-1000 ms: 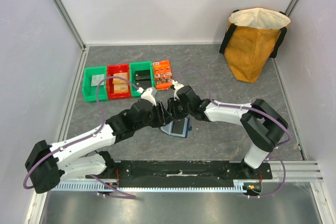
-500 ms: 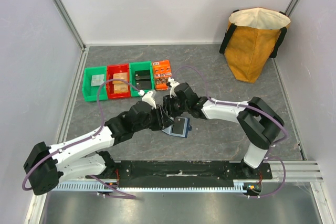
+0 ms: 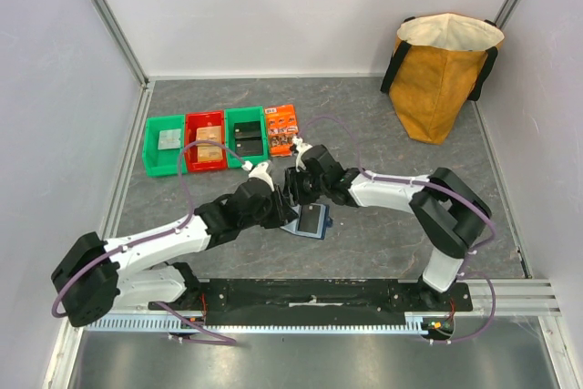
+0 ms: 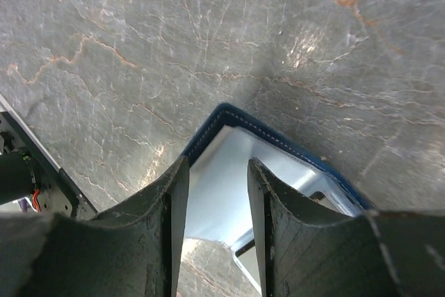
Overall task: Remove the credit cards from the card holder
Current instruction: Open the card holder at the center of the board, then remove the credit card from the card holder.
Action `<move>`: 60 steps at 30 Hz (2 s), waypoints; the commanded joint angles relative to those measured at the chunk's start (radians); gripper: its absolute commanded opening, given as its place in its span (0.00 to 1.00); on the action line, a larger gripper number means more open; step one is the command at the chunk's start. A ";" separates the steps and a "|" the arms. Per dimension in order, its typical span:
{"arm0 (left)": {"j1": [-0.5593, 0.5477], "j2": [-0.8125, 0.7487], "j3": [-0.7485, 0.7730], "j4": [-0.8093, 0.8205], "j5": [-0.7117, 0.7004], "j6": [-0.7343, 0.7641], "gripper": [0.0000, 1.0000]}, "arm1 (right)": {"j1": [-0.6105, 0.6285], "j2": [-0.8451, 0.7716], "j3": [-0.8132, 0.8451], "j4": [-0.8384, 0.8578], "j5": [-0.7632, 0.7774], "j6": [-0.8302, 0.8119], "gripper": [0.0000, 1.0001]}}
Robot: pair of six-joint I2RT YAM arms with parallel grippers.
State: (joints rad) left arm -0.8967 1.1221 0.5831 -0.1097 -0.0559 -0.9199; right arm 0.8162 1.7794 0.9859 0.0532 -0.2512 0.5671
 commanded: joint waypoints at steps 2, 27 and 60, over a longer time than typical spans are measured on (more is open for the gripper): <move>0.022 0.062 -0.005 0.079 -0.039 -0.033 0.22 | -0.006 -0.142 0.028 -0.088 0.140 -0.050 0.46; 0.090 0.197 -0.045 0.105 -0.019 -0.036 0.25 | -0.011 -0.290 -0.300 -0.061 0.259 -0.032 0.18; 0.176 0.375 0.046 0.217 0.278 0.052 0.42 | -0.011 -0.199 -0.323 -0.062 0.202 -0.088 0.13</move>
State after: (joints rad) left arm -0.7246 1.4746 0.6376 0.0322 0.1452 -0.8928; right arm 0.8047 1.5387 0.6811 0.0498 -0.0490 0.5037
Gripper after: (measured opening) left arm 0.432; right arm 0.130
